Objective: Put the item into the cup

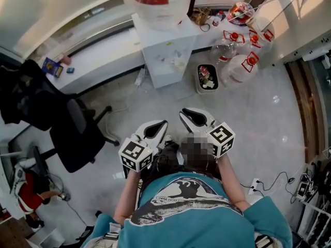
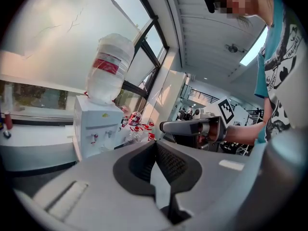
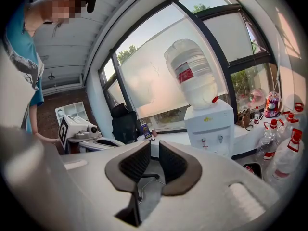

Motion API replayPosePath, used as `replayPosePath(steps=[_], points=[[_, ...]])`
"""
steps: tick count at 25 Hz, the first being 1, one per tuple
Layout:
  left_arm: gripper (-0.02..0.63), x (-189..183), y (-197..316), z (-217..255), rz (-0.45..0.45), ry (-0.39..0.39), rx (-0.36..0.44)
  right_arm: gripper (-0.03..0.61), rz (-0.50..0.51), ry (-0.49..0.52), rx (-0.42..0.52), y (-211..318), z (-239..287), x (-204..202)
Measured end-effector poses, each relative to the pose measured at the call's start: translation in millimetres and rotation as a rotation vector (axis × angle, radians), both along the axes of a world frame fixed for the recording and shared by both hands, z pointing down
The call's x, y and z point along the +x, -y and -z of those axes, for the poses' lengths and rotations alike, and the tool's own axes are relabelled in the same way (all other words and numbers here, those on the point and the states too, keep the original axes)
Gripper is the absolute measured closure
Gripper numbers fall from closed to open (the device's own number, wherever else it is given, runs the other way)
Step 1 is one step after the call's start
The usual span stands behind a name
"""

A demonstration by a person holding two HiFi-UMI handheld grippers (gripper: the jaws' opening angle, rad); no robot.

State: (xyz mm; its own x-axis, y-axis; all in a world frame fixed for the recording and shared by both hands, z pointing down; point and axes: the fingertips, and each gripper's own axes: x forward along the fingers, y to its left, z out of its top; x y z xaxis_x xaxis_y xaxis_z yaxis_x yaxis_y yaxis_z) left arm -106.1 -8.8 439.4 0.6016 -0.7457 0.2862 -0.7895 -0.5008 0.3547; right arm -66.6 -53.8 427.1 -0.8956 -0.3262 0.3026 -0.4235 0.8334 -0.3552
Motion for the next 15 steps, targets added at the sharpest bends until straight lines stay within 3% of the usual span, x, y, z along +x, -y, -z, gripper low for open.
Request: replayPosePath(steps=[9, 15], points=[[0.603, 3.2, -5.6, 7.4, 0.026, 0.001, 0.016, 0.569, -0.009, -0.005, -0.003, -17.3, -6.4, 16.7], [0.602, 24.7, -11.4, 10.6, 0.029, 0.016, 0.015, 0.586, -0.013, 0.013, -0.009, -36.7, -3.6, 40.1]])
